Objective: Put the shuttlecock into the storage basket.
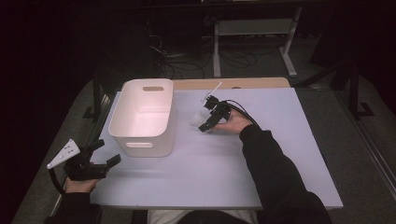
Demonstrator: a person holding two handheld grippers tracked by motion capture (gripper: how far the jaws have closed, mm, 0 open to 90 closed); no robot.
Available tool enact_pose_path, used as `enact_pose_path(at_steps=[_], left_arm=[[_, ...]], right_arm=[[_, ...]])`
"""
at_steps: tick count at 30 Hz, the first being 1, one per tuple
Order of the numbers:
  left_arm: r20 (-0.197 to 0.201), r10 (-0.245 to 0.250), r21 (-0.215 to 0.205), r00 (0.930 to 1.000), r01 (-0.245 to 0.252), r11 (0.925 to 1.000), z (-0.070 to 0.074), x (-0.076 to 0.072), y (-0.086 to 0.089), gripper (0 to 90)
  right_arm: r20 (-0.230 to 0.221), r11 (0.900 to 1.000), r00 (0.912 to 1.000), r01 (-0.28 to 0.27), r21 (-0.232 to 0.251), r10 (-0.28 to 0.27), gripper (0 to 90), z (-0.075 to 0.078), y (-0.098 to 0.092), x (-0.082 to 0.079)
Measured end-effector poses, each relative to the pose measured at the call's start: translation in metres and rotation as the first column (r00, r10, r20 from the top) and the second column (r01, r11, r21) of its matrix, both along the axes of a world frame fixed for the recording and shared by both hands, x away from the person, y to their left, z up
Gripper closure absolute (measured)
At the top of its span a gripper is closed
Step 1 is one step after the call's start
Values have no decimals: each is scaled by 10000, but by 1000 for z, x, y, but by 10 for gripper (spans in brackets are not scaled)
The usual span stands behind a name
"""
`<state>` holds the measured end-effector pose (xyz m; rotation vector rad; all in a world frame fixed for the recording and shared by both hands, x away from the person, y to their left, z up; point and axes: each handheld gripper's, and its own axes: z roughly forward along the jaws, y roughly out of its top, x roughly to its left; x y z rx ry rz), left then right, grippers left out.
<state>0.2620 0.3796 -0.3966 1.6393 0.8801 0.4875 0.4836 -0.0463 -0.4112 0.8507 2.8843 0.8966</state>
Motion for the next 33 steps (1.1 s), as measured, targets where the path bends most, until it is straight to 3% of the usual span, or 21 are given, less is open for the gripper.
enact_pose_path(at_steps=[11, 12, 18, 20, 30, 33], left_arm=[[-4, 16, -7, 10000, -16, 10000, 0, 0, 0, 0], [-6, 12, 1, 10000, -12, 10000, 0, 0, 0, 0], [-1, 14, 4, 10000, -14, 10000, 0, 0, 0, 0], [-7, 14, 1, 10000, -14, 10000, 0, 0, 0, 0], [-10, 11, 12, 10000, -11, 10000, 0, 0, 0, 0], [1, 13, -2, 10000, -13, 10000, 0, -1, 0, 0]], right_arm=[[-327, 9998, 9995, -6, -211, 0, 176, -11, -2, 5], [-388, 9997, 9992, -32, -251, 22, 232, -12, -2, 6], [-416, 9995, 9991, -33, -314, 20, 276, -13, -2, 6], [-472, 9995, 9989, 4, -325, -19, 401, -14, -2, 6], [-551, 9992, 9984, -114, -389, 93, 628, -13, -3, 6], [-463, 9986, 9989, -118, -514, 95, 637, -12, -3, 4]])
